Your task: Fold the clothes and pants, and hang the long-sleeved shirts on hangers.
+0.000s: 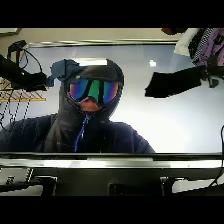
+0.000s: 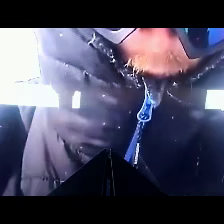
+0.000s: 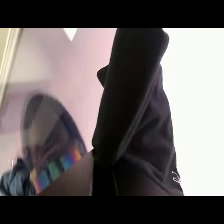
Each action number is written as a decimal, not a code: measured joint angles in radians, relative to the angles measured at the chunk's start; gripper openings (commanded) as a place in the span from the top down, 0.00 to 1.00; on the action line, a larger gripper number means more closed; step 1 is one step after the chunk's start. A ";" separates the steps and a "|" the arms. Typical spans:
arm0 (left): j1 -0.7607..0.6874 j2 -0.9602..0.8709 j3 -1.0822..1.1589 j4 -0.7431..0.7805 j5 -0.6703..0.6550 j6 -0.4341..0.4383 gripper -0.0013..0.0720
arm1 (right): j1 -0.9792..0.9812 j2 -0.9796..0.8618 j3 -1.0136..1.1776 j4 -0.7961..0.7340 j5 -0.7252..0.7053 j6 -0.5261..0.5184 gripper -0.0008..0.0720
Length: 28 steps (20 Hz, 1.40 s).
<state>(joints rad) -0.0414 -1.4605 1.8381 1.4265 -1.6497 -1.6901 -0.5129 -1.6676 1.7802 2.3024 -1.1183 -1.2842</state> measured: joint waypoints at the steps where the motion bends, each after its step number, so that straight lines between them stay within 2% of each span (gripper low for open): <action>1: 0.005 0.000 0.000 0.000 0.000 0.000 0.96 | -0.032 0.003 0.011 -0.017 0.000 0.013 0.95; 8: 0.042 0.000 0.000 0.000 -0.026 -0.002 0.96 | -0.233 0.054 0.038 -0.254 -0.093 0.126 0.95; 14: 0.051 0.000 0.000 -0.001 -0.035 -0.002 0.96 | -0.292 0.087 0.039 -0.568 -0.323 0.165 0.95; 17: 0.052 0.000 0.000 0.000 -0.040 -0.001 0.95 | -0.297 0.097 0.018 -0.661 -0.402 0.167 0.95; 21: 0.052 0.000 0.000 -0.001 -0.043 -0.001 0.96 | -0.299 0.169 -0.156 -0.755 -0.417 0.155 0.95; 28: 0.052 0.000 0.000 -0.001 -0.046 -0.001 0.95 | -0.299 0.379 -0.618 -0.879 -0.272 0.214 0.95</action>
<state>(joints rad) 0.0105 -1.4605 1.8381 1.4258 -1.6955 -1.6913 -0.8124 -1.2888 1.1625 1.4231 -1.3907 -1.0706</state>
